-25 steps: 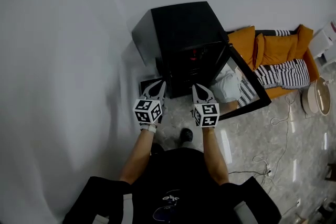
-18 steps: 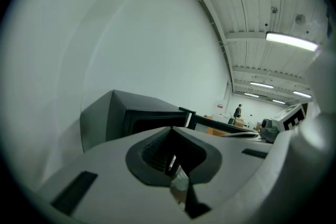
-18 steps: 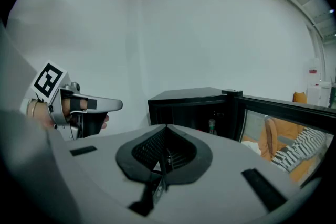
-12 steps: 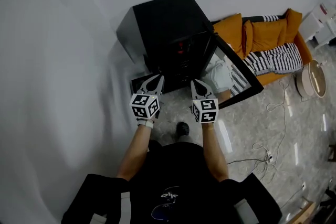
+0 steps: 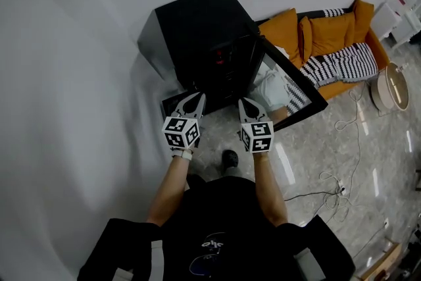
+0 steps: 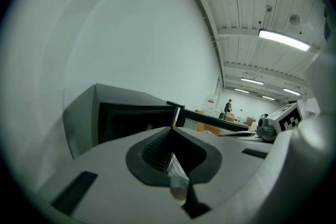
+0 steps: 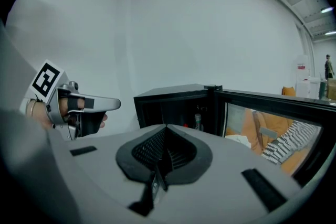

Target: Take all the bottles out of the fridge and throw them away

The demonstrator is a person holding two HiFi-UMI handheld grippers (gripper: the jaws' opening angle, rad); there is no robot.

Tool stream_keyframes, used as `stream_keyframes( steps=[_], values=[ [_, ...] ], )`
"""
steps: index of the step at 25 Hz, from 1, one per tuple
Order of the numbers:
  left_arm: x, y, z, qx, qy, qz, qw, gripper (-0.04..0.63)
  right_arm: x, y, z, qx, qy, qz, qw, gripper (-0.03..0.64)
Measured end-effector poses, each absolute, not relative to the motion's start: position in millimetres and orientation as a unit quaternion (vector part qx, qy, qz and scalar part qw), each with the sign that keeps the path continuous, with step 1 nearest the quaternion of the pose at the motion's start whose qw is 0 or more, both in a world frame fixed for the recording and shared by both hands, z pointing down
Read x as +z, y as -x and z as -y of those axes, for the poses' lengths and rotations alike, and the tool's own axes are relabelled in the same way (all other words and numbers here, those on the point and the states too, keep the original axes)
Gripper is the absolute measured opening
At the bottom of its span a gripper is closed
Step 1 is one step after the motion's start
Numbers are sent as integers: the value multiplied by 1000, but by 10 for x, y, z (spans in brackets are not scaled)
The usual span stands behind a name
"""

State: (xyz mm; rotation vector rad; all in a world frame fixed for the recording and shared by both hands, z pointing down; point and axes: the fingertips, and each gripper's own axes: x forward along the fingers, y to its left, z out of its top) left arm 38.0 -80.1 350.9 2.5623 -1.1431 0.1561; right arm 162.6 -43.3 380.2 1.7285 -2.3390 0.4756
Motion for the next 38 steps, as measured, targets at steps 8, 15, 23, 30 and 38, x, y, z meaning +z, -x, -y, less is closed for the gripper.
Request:
stream_keyframes(
  steps=[8,15,23,30,38],
  values=[
    [3593,-391,828,65,-898,402,169,8,3923,-1649,450,173,-581,789,98,8],
    [3655,-501,853,73,-897,399,172,8,4032,-1717,479,185,-576,790,98,8],
    [3766,-689,918,85,-892,408,175,8,4162,-1898,545,196,-569,792,99,8],
    [3869,-960,1003,85,-881,427,185,8,4267,-2104,626,203,-549,804,107,8],
    [4008,-1140,1138,93,-880,432,176,8,4414,-2205,832,191,-523,822,120,8]
  ],
)
